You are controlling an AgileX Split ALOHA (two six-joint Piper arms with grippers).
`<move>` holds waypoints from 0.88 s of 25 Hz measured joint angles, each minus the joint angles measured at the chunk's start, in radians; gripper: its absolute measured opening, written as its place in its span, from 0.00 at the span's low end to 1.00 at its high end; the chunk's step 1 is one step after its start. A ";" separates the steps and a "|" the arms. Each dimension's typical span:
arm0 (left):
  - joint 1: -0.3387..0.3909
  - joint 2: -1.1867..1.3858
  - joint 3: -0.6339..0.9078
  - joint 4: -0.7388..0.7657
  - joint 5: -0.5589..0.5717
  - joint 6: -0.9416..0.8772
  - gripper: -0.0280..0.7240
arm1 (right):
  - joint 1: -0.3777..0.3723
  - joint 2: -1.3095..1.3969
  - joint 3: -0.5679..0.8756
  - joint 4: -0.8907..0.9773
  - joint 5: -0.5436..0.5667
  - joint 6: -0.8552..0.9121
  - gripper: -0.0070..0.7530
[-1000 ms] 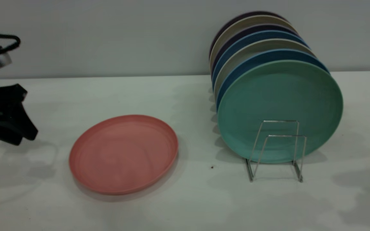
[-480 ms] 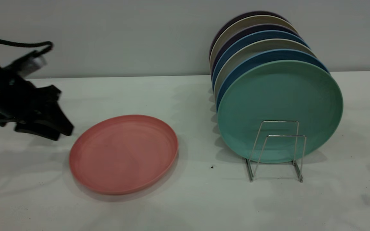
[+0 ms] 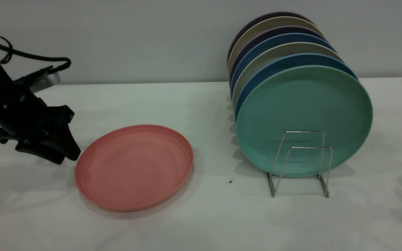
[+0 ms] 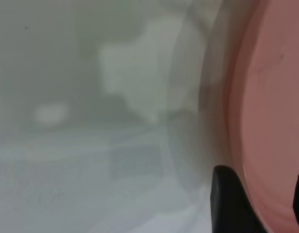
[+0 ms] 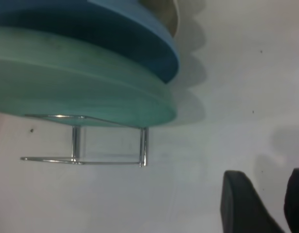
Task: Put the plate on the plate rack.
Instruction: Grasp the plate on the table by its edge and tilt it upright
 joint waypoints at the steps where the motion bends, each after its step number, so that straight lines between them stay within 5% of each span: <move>1: -0.003 0.000 0.000 -0.004 -0.007 0.000 0.51 | 0.000 0.000 0.000 0.000 0.001 0.000 0.32; 22: -0.032 0.069 -0.002 -0.052 -0.066 0.001 0.51 | 0.000 0.000 0.000 0.018 0.007 -0.022 0.32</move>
